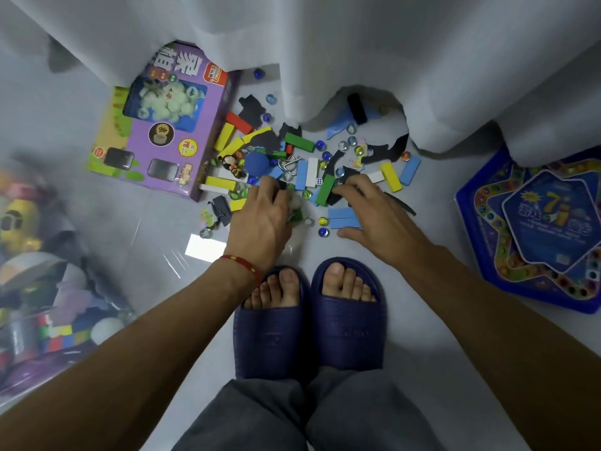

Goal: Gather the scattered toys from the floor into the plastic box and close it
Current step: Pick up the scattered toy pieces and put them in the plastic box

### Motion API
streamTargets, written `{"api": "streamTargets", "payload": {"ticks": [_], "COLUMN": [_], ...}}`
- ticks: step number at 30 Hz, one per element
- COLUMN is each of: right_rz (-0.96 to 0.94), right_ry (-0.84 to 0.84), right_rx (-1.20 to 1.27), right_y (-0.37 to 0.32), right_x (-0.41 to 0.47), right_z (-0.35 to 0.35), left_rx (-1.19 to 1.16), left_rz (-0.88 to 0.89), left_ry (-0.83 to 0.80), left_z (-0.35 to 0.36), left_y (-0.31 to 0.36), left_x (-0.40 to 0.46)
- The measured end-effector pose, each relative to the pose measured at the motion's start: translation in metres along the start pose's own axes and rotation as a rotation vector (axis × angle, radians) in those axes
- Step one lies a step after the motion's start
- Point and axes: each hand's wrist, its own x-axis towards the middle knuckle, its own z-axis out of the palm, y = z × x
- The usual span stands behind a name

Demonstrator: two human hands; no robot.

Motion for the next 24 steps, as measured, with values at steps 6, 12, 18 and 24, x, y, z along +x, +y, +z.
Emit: {"api": "streamTargets", "payload": {"ticks": [6,12,18,24], "right_rz": [-0.016,0.017,-0.065,-0.098], "right_ry": [-0.052,-0.063,-0.030,0.057], "right_rx": [0.000,-0.149,-0.142,-0.077], "right_y": [0.000,-0.004,-0.005,0.001], "right_x": [0.008,0.010,0.005,-0.001], "right_z": [-0.007,-0.006,-0.004,0.004], "left_rx": [0.029,-0.026,-0.050,-0.083], "left_rz": [0.083,0.107,0.120,0.186], "left_ry": [0.020,0.051,0.045,0.089], "left_z": [0.005,0.010,0.012,0.014], "left_y": [0.001,-0.002,-0.001,-0.003], "left_x": [0.000,-0.001,0.004,0.002]}}
